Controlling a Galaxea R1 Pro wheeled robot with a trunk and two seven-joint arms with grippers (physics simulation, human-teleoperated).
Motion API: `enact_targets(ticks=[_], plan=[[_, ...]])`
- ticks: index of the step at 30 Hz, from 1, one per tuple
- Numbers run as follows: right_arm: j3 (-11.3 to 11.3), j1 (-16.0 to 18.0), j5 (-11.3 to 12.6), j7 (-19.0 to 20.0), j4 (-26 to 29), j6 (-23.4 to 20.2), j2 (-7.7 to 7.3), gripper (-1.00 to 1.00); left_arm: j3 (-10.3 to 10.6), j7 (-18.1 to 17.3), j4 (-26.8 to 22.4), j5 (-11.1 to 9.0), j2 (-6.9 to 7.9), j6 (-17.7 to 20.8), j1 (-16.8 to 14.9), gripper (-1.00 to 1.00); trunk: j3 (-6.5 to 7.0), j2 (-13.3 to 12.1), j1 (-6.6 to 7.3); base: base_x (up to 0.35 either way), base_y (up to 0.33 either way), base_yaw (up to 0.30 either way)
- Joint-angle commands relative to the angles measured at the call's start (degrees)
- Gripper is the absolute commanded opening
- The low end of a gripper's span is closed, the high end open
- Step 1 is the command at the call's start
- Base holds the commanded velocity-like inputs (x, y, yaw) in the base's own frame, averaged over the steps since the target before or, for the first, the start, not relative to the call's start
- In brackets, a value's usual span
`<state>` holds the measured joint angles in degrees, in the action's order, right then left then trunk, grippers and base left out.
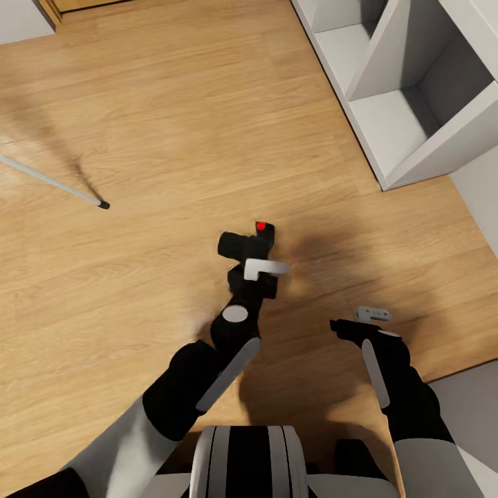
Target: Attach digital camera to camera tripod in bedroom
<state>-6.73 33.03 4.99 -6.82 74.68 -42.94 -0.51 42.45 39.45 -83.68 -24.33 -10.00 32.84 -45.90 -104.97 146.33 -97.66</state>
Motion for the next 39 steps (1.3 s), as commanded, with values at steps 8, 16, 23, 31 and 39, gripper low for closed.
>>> enact_targets(ticks=[8, 16, 23, 31, 39], plan=[[0.11, 0.02, 0.51, -0.47, 0.00, -0.18, -0.02, 1.00, 7.17, 3.91, 0.54, -0.25, 0.00, -0.35, -0.06, -1.00, -0.03, 0.01, 0.01, 0.000, 0.000, 0.000], [0.12, 0.02, 0.51, -0.47, 0.00, -0.19, -0.02, 1.00, 8.38, 4.75, 0.62, -1.21, 0.00, -1.98, -0.06, -1.00, 0.19, 0.00, 0.03, 0.000, 0.000, 0.000], [0.13, 0.02, 0.50, -0.47, 0.02, -0.20, -0.02, 1.00, 8.47, 4.82, 0.50, -4.56, 0.00, -2.37, -0.06, -1.00, 1.74, -0.09, 0.21, 0.000, 0.000, 0.000], [0.07, 0.02, 0.46, -0.47, 0.02, -0.21, -0.02, 1.00, 8.20, 2.36, 0.35, -8.88, 0.06, -2.89, -0.06, -1.00, 3.52, -0.20, 0.42, 0.000, 0.000, 0.000], [0.05, 0.02, 0.45, -0.47, 0.07, -0.22, -0.02, 1.00, 5.14, -14.19, 0.38, -18.47, 7.64, -9.87, -0.06, -1.00, 5.29, -0.31, 0.63, 0.000, 0.000, 0.000]])
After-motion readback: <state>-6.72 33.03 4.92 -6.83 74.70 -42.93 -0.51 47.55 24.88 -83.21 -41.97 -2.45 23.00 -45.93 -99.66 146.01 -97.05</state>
